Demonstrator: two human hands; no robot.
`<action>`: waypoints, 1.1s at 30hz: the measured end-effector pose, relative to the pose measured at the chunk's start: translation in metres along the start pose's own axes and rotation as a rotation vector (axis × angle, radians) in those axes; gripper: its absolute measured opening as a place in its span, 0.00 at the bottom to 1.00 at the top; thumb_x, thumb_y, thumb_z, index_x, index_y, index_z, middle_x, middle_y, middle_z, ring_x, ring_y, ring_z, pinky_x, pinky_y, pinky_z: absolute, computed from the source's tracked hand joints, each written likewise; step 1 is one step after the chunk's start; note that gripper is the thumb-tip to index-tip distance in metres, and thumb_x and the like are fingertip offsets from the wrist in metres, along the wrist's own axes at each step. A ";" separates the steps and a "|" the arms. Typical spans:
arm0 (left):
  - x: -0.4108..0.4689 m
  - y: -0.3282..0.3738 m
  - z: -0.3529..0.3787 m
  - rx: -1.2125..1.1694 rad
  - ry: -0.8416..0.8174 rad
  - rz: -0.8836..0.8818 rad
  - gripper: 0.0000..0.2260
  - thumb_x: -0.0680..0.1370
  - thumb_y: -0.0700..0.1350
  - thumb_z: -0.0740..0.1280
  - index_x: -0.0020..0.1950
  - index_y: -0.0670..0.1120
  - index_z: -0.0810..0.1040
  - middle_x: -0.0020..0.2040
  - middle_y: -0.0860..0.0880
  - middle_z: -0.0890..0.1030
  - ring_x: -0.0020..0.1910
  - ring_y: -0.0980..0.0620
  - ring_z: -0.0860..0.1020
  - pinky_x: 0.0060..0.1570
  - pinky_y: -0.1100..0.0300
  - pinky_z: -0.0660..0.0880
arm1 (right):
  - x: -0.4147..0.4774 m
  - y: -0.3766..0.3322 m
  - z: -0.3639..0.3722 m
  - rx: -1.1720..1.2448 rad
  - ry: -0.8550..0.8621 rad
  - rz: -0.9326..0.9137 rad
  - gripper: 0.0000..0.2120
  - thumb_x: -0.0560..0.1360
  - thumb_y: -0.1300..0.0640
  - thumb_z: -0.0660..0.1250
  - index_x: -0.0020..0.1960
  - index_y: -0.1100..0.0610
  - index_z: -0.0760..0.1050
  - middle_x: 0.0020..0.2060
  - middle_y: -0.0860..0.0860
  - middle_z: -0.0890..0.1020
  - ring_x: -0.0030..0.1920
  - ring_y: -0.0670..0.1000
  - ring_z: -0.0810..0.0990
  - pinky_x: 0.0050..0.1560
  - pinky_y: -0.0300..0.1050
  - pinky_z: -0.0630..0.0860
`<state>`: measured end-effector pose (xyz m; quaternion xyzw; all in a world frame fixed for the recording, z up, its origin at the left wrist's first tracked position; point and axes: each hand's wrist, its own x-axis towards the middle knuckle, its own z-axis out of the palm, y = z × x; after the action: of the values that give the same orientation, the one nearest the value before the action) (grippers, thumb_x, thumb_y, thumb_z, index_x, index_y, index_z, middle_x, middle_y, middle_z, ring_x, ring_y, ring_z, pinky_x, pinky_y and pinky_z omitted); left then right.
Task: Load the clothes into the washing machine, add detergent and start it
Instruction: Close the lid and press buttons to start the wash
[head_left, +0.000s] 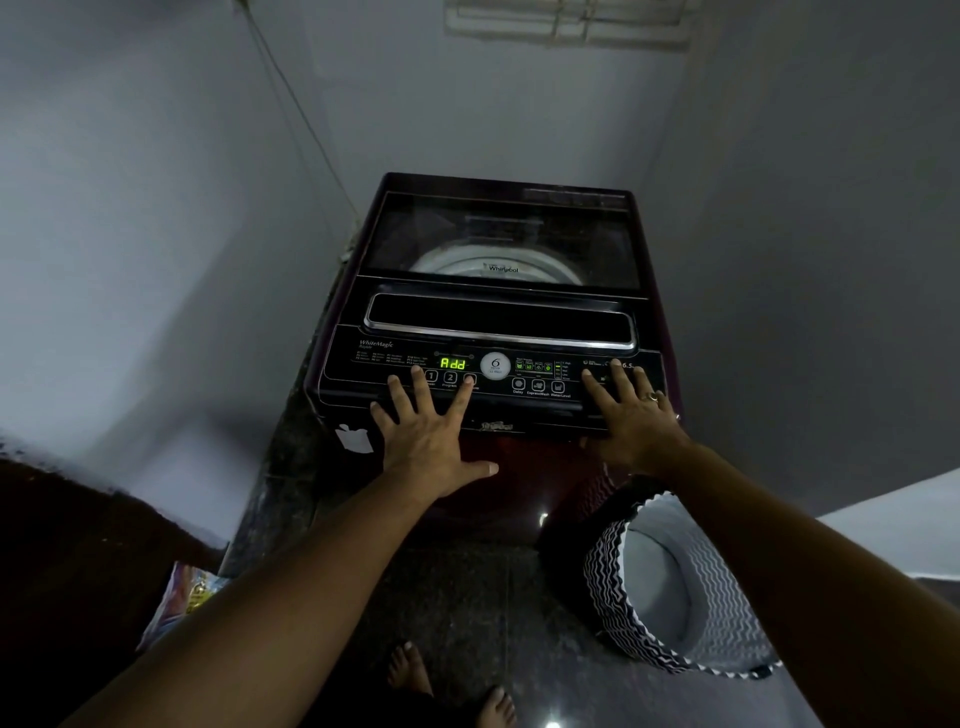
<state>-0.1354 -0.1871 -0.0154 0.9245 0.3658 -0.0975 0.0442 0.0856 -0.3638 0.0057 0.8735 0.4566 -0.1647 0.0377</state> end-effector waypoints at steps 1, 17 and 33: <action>0.000 0.000 0.000 -0.001 0.001 0.002 0.57 0.63 0.82 0.61 0.79 0.62 0.32 0.80 0.33 0.35 0.78 0.26 0.38 0.71 0.25 0.49 | 0.000 0.000 0.000 -0.002 0.000 0.002 0.50 0.75 0.33 0.66 0.82 0.44 0.35 0.81 0.58 0.36 0.81 0.65 0.37 0.78 0.70 0.48; -0.001 0.000 -0.002 0.036 0.010 0.006 0.57 0.64 0.81 0.63 0.79 0.61 0.32 0.80 0.32 0.37 0.78 0.26 0.41 0.71 0.25 0.52 | 0.001 0.000 0.001 -0.003 -0.011 0.018 0.52 0.74 0.34 0.68 0.82 0.42 0.35 0.81 0.57 0.36 0.81 0.64 0.36 0.78 0.68 0.47; -0.001 0.000 -0.002 0.017 0.002 0.027 0.57 0.65 0.78 0.66 0.79 0.61 0.33 0.80 0.34 0.35 0.77 0.26 0.39 0.67 0.30 0.66 | -0.001 -0.002 -0.002 0.004 -0.015 0.009 0.52 0.74 0.36 0.68 0.82 0.44 0.35 0.81 0.58 0.36 0.80 0.65 0.36 0.78 0.69 0.47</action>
<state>-0.1356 -0.1877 -0.0135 0.9298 0.3526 -0.0991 0.0375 0.0843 -0.3634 0.0078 0.8743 0.4520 -0.1722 0.0401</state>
